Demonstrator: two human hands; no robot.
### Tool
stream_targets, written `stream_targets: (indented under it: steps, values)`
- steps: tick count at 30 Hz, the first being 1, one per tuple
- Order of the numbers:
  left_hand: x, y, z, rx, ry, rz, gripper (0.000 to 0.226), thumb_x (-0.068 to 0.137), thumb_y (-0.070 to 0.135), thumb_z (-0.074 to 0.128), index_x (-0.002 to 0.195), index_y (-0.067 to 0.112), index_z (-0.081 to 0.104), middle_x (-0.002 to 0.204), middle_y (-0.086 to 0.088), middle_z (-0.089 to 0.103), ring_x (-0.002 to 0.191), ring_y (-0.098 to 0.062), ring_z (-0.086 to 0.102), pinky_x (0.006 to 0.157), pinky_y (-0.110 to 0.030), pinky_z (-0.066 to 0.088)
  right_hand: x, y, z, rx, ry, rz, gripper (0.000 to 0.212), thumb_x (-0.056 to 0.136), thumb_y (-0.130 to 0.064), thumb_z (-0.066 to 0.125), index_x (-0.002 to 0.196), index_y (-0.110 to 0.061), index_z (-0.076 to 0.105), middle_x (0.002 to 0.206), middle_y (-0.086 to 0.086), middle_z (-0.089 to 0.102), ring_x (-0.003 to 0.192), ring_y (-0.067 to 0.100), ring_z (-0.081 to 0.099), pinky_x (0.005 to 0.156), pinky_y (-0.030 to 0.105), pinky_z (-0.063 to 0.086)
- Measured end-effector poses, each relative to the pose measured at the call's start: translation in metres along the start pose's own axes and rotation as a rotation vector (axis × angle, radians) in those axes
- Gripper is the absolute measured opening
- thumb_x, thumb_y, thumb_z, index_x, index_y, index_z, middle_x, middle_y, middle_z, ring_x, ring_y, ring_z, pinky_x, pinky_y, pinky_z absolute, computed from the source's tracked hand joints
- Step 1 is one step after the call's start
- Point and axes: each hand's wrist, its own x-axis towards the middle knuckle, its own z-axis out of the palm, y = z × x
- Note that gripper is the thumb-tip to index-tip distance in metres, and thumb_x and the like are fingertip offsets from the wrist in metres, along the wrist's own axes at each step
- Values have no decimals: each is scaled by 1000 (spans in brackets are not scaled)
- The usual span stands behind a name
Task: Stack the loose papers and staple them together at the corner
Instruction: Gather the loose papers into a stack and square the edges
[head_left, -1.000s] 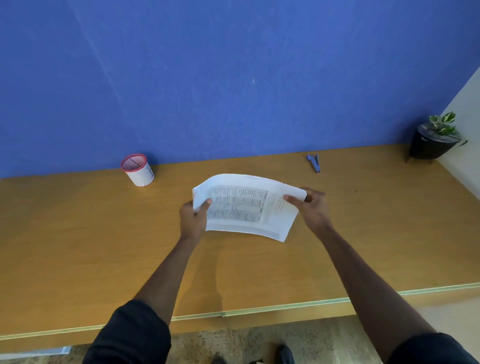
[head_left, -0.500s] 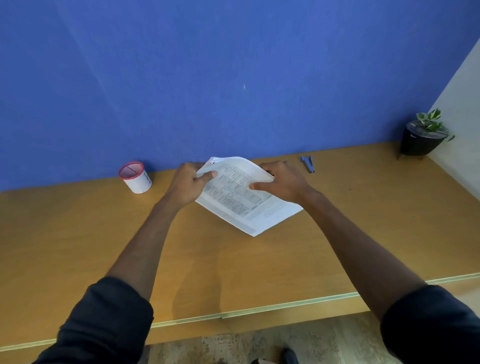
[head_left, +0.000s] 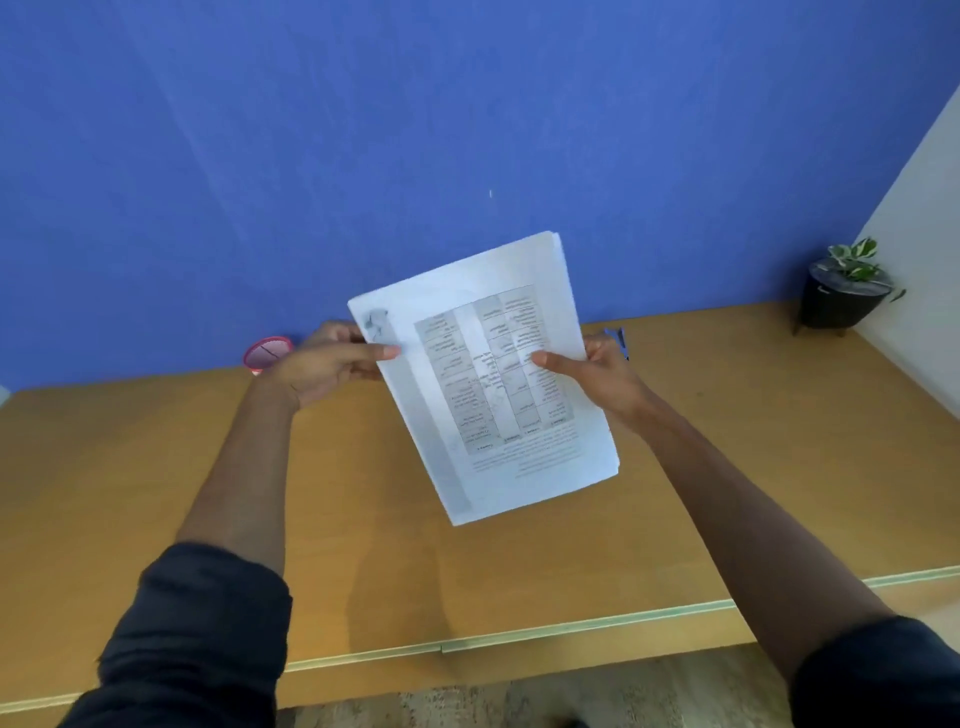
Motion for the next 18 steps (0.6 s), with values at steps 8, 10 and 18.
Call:
stream_targets:
  steps: [8,10,18]
  values:
    - [4,-43,58,-405,-5,6,29,83,18,73,112,20,74,126,-6,70,121,-28,63,96,-40,56,4,6,7,122,123,6,20,89,-18,72,108,-11,75,110,6,77,96,24,75,79,38,62]
    - [6,-47,64,-420,69,7,23,92,14,63,110,19,75,124,-7,71,121,-30,63,102,-45,51,3,9,9,135,152,-16,14,89,-16,72,103,-14,75,108,5,77,95,23,76,78,37,62]
    - [6,-55,74,-326,86,4,30,90,9,69,112,28,72,122,0,72,114,-22,68,95,-43,53,-3,19,20,180,186,-16,12,91,-12,70,101,-12,75,97,-2,78,87,17,77,68,26,61]
